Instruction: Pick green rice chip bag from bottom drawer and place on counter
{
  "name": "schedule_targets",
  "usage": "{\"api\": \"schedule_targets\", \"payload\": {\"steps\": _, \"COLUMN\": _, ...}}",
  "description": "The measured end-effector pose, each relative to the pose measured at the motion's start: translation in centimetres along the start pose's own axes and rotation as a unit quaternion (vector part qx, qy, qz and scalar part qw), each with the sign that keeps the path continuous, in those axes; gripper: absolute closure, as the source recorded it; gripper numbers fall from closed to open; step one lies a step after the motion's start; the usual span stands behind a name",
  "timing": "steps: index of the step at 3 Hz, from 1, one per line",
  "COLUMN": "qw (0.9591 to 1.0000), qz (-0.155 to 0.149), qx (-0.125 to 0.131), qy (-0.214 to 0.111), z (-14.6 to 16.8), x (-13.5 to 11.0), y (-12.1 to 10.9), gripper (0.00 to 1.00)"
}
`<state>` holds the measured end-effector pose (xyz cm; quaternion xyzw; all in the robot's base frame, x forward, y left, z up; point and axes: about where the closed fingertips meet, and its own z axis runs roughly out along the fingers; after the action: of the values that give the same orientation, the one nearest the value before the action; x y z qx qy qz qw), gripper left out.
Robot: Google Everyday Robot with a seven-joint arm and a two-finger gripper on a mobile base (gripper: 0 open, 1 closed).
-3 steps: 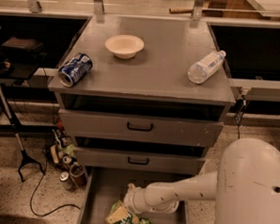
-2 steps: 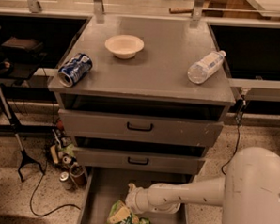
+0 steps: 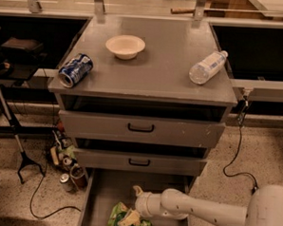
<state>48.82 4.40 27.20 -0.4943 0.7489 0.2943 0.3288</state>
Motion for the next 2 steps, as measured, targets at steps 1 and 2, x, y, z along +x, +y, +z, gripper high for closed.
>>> {"api": "schedule_targets", "payload": {"steps": 1, "qw": 0.9998, "qz": -0.019, "qx": -0.006, "qy": -0.007, "z": 0.8, "x": 1.7, "y": -0.4, "gripper": 0.0}}
{"api": "schedule_targets", "payload": {"steps": 2, "qw": 0.9986, "qz": -0.049, "qx": -0.008, "qy": 0.02, "z": 1.8, "x": 2.9, "y": -0.1, "gripper": 0.0}}
